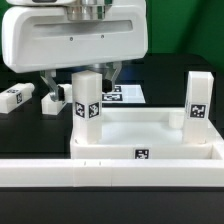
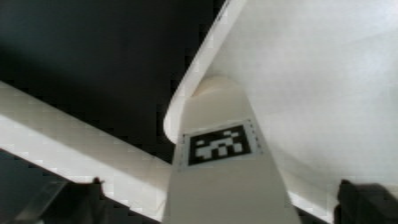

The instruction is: Assemble desk

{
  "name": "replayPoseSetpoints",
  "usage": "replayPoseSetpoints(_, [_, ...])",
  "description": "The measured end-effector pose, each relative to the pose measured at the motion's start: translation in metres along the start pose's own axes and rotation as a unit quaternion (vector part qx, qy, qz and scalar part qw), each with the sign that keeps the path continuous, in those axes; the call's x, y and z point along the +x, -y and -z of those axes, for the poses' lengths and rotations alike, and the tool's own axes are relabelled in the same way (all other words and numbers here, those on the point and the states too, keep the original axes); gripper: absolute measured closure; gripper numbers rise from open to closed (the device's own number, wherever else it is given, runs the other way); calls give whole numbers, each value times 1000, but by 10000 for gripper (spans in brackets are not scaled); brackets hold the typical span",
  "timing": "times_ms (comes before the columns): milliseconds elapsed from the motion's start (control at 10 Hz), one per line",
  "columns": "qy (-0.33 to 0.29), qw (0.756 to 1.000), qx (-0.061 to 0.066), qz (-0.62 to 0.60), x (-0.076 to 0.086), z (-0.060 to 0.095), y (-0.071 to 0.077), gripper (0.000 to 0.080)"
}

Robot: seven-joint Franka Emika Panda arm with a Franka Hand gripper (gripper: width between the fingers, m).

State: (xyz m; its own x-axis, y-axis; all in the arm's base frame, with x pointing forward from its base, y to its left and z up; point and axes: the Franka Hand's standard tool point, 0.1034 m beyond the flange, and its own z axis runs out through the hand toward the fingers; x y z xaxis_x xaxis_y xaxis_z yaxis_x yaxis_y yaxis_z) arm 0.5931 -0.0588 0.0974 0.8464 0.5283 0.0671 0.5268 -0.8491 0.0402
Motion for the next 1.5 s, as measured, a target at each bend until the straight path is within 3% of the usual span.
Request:
replayPoseSetpoints(100, [0, 1000, 0, -1, 0, 0, 0, 151])
replayPoseSetpoints(300, [0, 1000, 0, -1, 0, 0, 0, 416])
replayPoseSetpoints(400, [0, 1000, 1, -2, 0, 0, 0, 509])
replayPoseSetpoints(700, [0, 1000, 1, -30, 0, 0, 0, 509])
replayPoseSetpoints(900, [-1, 991, 5, -130, -1, -1, 1, 509])
replayPoseSetpoints(1500, [4, 913, 5, -408, -1, -1, 3, 509])
